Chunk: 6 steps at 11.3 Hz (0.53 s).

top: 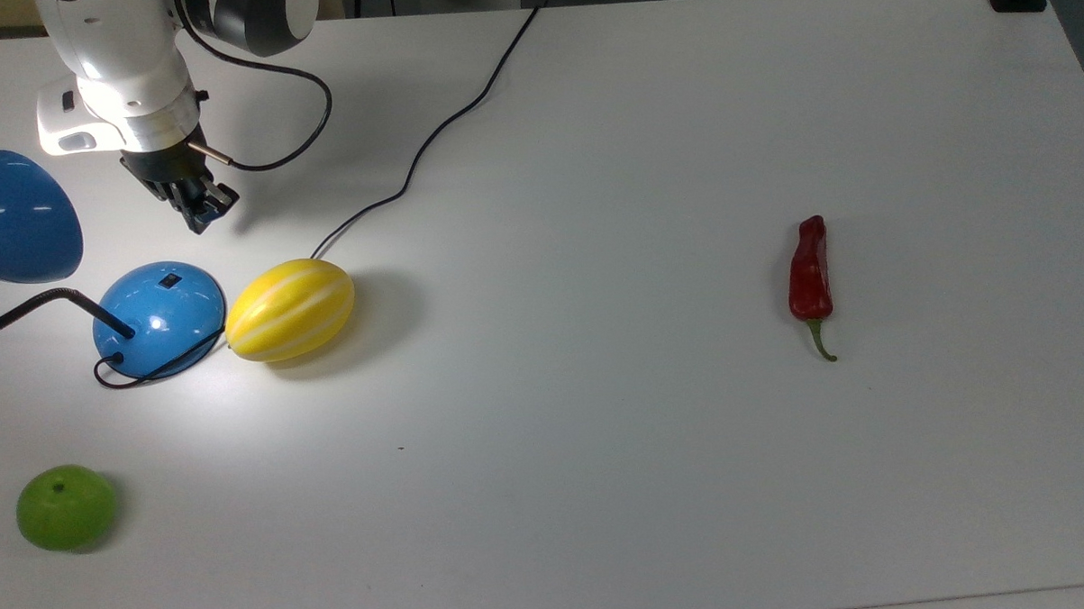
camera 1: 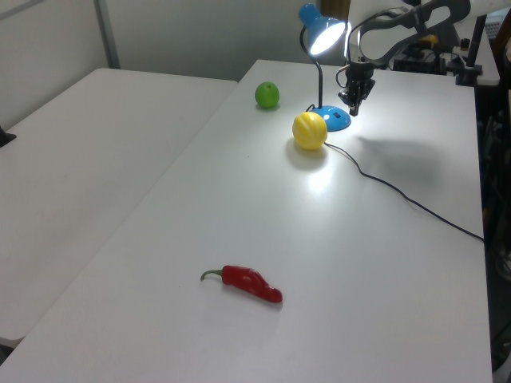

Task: Turn off lamp
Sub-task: 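Move the gripper down toward the switch on the blue lamp base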

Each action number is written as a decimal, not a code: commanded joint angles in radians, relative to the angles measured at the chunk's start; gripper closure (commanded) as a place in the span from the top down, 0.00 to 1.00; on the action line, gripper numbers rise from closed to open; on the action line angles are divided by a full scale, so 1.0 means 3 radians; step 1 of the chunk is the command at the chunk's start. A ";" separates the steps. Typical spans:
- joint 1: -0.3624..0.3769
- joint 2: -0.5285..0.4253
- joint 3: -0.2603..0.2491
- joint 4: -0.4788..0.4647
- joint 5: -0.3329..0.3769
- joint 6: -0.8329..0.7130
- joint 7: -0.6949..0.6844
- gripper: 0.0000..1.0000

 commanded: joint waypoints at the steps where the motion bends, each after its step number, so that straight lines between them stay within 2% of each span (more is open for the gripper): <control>1: -0.0005 0.0139 0.0002 0.0007 0.0049 0.0364 0.0063 0.00; 6: -0.0030 0.0211 0.0007 0.0022 0.0008 0.0763 0.0011 0.00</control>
